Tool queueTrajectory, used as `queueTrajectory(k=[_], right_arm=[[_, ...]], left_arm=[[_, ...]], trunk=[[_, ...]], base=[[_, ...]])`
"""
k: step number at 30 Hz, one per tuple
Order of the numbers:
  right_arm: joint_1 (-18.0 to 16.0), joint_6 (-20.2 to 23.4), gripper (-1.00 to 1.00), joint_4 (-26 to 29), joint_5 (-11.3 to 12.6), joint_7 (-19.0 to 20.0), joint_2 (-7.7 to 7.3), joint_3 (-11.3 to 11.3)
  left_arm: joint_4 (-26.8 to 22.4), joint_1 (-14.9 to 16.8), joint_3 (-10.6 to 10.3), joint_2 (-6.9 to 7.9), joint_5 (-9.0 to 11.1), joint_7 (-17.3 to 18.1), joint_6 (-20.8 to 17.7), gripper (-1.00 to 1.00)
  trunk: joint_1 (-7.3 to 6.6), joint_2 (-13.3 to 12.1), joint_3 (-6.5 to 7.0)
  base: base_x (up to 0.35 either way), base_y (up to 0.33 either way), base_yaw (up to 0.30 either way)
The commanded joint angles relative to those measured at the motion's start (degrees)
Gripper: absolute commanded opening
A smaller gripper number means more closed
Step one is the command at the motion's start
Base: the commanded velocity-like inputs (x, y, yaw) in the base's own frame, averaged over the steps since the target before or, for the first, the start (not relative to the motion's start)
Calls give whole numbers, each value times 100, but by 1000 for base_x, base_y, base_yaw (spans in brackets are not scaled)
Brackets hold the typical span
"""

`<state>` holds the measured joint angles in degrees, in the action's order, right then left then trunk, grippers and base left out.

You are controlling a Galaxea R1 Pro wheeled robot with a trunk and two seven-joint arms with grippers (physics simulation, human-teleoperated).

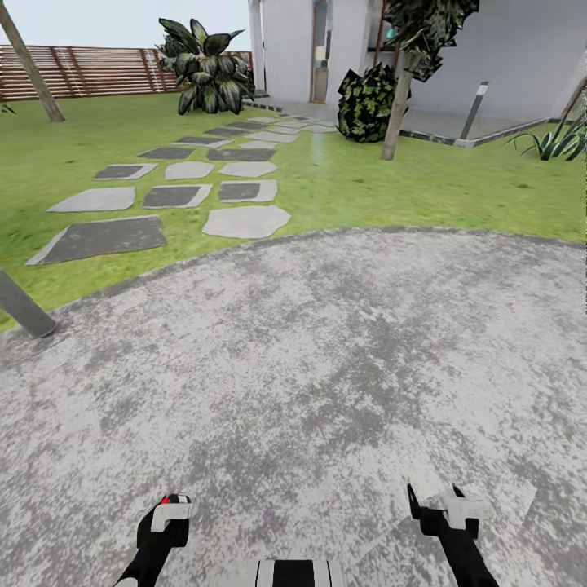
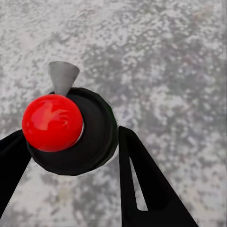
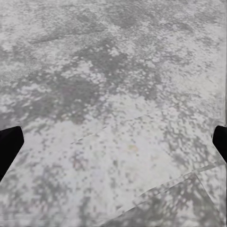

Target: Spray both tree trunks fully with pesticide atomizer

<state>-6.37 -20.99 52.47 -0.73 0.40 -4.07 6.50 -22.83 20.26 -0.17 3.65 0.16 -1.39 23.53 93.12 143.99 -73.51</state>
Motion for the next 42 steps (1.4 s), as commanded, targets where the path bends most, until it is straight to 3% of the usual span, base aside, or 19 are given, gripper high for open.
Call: queueTrajectory(k=[1,5,16,25,42], right_arm=[[111,-12,100,-13,-1,1,-5,0],[498,-341,100,-250,7,17,-13,0],[567,-542,100,-645,6,21,-6,-2],[567,-605,100,-1155,11,25,18,-15],[567,-608,100,-1213,3,29,29,-17]], left_arm=[[-10,-63,2,1,1,-2,1,-100],[-14,-301,20,5,11,-22,-3,-100],[-20,-686,122,17,13,-28,0,-100],[-21,-716,114,4,11,-28,-5,-100],[-11,-725,123,13,11,-35,-6,-100]], trunk=[[-2,-2,23],[-13,-7,112],[-41,-22,381],[-64,-34,656],[-108,-56,1181]], base=[[0,0,0],[0,0,0],[0,0,0],[0,0,0],[0,0,0]])
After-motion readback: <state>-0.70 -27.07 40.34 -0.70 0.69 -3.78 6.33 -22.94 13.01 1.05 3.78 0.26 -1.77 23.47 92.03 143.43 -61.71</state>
